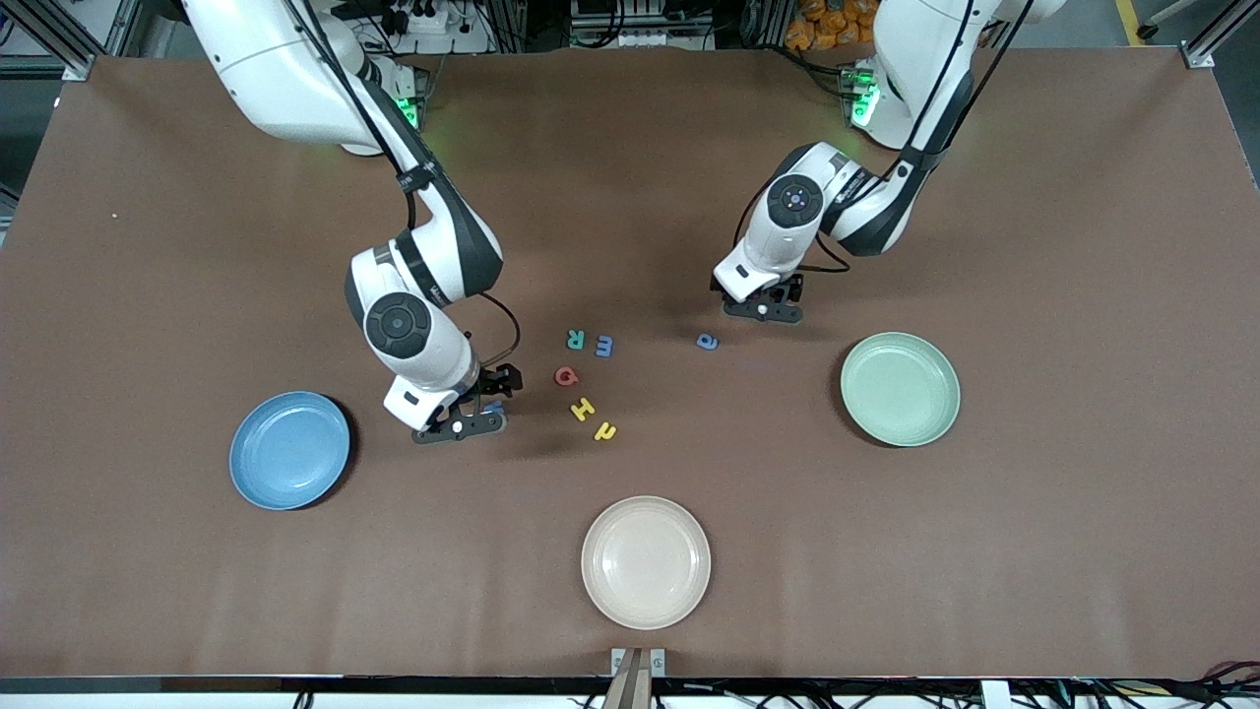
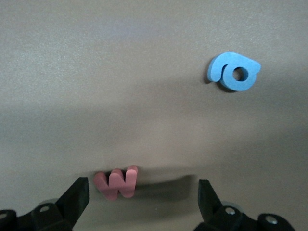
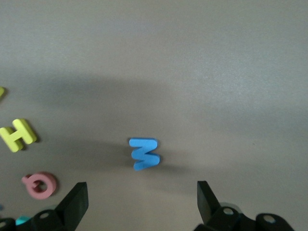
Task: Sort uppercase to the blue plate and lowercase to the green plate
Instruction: 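Grasp the blue M with the right gripper while the left gripper grasps the pink w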
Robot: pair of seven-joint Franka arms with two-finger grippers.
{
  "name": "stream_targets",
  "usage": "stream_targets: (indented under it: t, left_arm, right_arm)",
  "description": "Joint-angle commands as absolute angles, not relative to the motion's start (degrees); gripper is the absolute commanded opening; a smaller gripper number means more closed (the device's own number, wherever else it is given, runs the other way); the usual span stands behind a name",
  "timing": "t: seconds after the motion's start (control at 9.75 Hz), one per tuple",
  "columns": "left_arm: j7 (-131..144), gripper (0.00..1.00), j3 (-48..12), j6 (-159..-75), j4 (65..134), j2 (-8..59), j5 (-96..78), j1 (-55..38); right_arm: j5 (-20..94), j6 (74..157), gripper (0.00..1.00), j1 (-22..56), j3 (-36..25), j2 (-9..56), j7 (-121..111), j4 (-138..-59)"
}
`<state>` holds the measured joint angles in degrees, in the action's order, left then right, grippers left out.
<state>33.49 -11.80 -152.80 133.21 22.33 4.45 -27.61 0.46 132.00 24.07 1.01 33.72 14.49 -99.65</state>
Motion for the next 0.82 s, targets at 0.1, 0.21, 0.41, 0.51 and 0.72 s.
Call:
stream_targets:
  t: [0.1, 0.21, 0.41, 0.51, 0.72]
  left_arm:
    - [36.1, 1.00, -11.7, -155.0, 133.3, 23.7, 10.5, -26.3]
    - [36.2, 1.00, -11.7, -155.0, 133.5, 23.6, 10.9, -25.8]
    - [36.2, 1.00, -11.7, -154.9, 134.1, 23.3, 10.9, -25.5]
    - [36.3, 1.00, -11.7, -154.9, 134.1, 23.5, 10.9, -25.5]
    - [38.1, 1.00, -11.8, -154.9, 134.4, 23.4, 11.1, -25.5]
  right_arm:
    - [0.4, 136.1, 1.00, 24.2, 0.7, 36.3, 15.3, -99.7]
    - [0.2, 136.1, 1.00, 24.2, 0.7, 36.6, 15.3, -99.8]
    - [0.1, 137.8, 1.00, 24.3, 0.7, 37.8, 15.4, -99.8]
    - [0.0, 138.0, 1.00, 24.3, 0.6, 38.0, 15.4, -99.8]
    - [-0.3, 138.2, 1.00, 24.4, 0.6, 38.5, 15.4, -99.8]
